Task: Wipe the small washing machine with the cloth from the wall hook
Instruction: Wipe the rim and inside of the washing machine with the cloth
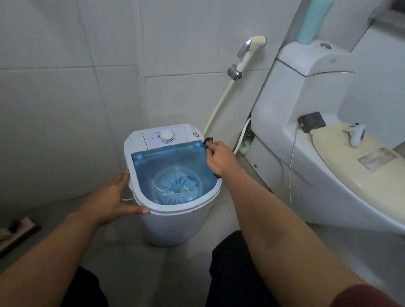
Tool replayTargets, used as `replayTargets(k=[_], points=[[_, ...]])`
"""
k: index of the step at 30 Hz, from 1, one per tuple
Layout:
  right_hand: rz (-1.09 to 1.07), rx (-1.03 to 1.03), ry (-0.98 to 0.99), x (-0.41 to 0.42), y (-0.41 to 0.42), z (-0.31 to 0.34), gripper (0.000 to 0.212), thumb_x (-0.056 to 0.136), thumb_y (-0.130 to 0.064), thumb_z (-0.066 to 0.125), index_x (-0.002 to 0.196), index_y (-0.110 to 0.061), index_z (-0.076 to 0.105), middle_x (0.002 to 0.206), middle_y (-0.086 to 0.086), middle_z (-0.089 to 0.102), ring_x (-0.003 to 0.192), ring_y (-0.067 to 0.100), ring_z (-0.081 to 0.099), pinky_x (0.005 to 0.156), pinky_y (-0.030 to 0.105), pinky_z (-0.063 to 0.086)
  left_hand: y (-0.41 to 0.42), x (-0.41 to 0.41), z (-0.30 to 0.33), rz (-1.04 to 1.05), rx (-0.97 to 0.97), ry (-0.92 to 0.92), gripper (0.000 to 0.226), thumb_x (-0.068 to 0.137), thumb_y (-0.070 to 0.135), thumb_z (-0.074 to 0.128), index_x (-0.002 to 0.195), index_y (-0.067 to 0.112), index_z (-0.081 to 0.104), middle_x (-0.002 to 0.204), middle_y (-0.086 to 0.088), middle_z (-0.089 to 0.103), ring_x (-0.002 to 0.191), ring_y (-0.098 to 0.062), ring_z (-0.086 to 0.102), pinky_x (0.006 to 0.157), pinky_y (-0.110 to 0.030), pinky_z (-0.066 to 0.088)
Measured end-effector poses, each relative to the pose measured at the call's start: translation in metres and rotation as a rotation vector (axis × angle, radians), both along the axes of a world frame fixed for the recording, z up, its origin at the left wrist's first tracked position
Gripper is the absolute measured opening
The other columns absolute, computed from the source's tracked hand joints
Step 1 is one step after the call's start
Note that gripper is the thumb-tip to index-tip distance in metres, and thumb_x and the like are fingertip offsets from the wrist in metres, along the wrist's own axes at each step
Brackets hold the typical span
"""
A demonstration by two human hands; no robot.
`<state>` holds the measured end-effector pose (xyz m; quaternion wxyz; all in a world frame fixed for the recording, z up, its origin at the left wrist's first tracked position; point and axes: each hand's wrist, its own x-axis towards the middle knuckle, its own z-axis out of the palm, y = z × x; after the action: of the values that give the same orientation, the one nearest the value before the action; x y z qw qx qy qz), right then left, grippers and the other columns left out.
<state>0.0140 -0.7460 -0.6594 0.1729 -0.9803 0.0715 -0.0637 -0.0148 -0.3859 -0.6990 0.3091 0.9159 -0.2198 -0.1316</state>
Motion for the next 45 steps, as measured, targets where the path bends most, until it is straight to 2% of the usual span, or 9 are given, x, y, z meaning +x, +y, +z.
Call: replayTargets(k=[8, 14, 19, 23, 26, 32, 37, 41, 45], points=[[-0.121, 0.209, -0.152, -0.053, -0.002, -0.030, 0.043, 0.098, -0.006, 0.046, 0.139, -0.009, 0.059, 0.137, 0.014, 0.058, 0.121, 0.030, 0.057, 0.107, 0.033, 0.039, 0.001, 0.002, -0.009, 0.002, -0.066, 0.025, 0.150, 0.048, 0.091, 0.081, 0.167, 0.040, 0.006, 0.174, 0.012, 0.022, 0.159, -0.016, 0.027, 0.128, -0.049, 0.030], [-0.239, 0.122, -0.182, -0.086, 0.020, -0.044, 0.055, 0.092, -0.009, 0.041, 0.145, -0.021, 0.051, 0.142, 0.005, 0.053, 0.117, 0.033, 0.050, 0.102, 0.040, 0.043, 0.000, -0.001, -0.006, -0.032, -0.156, 0.021, 0.147, 0.046, 0.090, 0.081, 0.166, 0.037, 0.017, 0.171, 0.011, 0.029, 0.155, -0.012, 0.031, 0.128, -0.042, 0.029], [-0.280, 0.109, -0.184, -0.116, 0.038, -0.047, 0.055, 0.098, -0.010, 0.044, 0.153, -0.017, 0.040, 0.159, 0.010, 0.035, 0.134, 0.033, 0.037, 0.114, 0.041, 0.033, -0.003, -0.004, -0.001, -0.047, -0.187, 0.031, 0.146, 0.044, 0.091, 0.080, 0.165, 0.037, 0.021, 0.167, 0.015, 0.031, 0.151, -0.008, 0.032, 0.124, -0.032, 0.027], [-0.248, 0.122, -0.267, -0.135, 0.045, -0.051, 0.054, 0.097, -0.004, 0.050, 0.150, -0.014, 0.046, 0.160, 0.007, 0.036, 0.129, 0.028, 0.042, 0.112, 0.040, 0.038, -0.004, -0.005, 0.001, -0.040, -0.165, 0.045, 0.149, 0.044, 0.088, 0.084, 0.166, 0.030, 0.021, 0.167, 0.012, 0.031, 0.150, -0.007, 0.032, 0.122, -0.030, 0.026], [-0.239, 0.099, -0.304, -0.148, 0.052, -0.052, 0.049, 0.097, -0.004, 0.053, 0.146, -0.014, 0.052, 0.158, 0.007, 0.041, 0.128, 0.026, 0.045, 0.110, 0.041, 0.042, -0.003, -0.005, 0.003, -0.046, -0.166, 0.039, 0.152, 0.042, 0.093, 0.079, 0.167, 0.030, 0.020, 0.169, 0.012, 0.030, 0.152, -0.010, 0.033, 0.126, -0.036, 0.028], [-0.149, 0.061, -0.363, -0.173, 0.066, -0.059, 0.051, 0.091, 0.000, 0.063, 0.139, -0.015, 0.059, 0.153, 0.006, 0.048, 0.130, 0.026, 0.046, 0.103, 0.045, 0.044, -0.002, -0.004, 0.002, -0.036, -0.117, 0.036, 0.149, 0.046, 0.090, 0.081, 0.167, 0.032, 0.014, 0.172, 0.008, 0.028, 0.155, -0.015, 0.034, 0.127, -0.043, 0.031], [0.037, -0.057, -0.377, -0.186, 0.075, -0.056, 0.056, 0.090, -0.003, 0.067, 0.142, -0.019, 0.056, 0.154, -0.001, 0.047, 0.133, 0.025, 0.045, 0.094, 0.046, 0.046, -0.001, -0.006, 0.002, -0.002, -0.092, 0.053, 0.152, 0.047, 0.087, 0.085, 0.167, 0.036, 0.008, 0.173, 0.008, 0.028, 0.156, -0.016, 0.033, 0.128, -0.046, 0.032], [0.270, -0.145, -0.436, -0.188, 0.089, -0.052, 0.044, 0.093, -0.011, 0.068, 0.135, -0.016, 0.061, 0.151, 0.000, 0.051, 0.127, 0.028, 0.051, 0.080, 0.045, 0.048, 0.001, -0.007, 0.000, 0.042, -0.073, 0.092, 0.154, 0.046, 0.087, 0.085, 0.167, 0.038, 0.003, 0.174, 0.010, 0.023, 0.159, -0.015, 0.027, 0.129, -0.047, 0.030], [0.406, -0.210, -0.515, -0.171, 0.110, -0.052, 0.029, 0.097, -0.025, 0.065, 0.124, -0.016, 0.069, 0.146, -0.002, 0.056, 0.114, 0.030, 0.059, 0.081, 0.042, 0.046, 0.000, -0.011, 0.006, 0.045, -0.051, 0.072, 0.152, 0.051, 0.084, 0.086, 0.168, 0.034, 0.004, 0.175, 0.004, 0.022, 0.160, -0.020, 0.026, 0.129, -0.046, 0.030]])
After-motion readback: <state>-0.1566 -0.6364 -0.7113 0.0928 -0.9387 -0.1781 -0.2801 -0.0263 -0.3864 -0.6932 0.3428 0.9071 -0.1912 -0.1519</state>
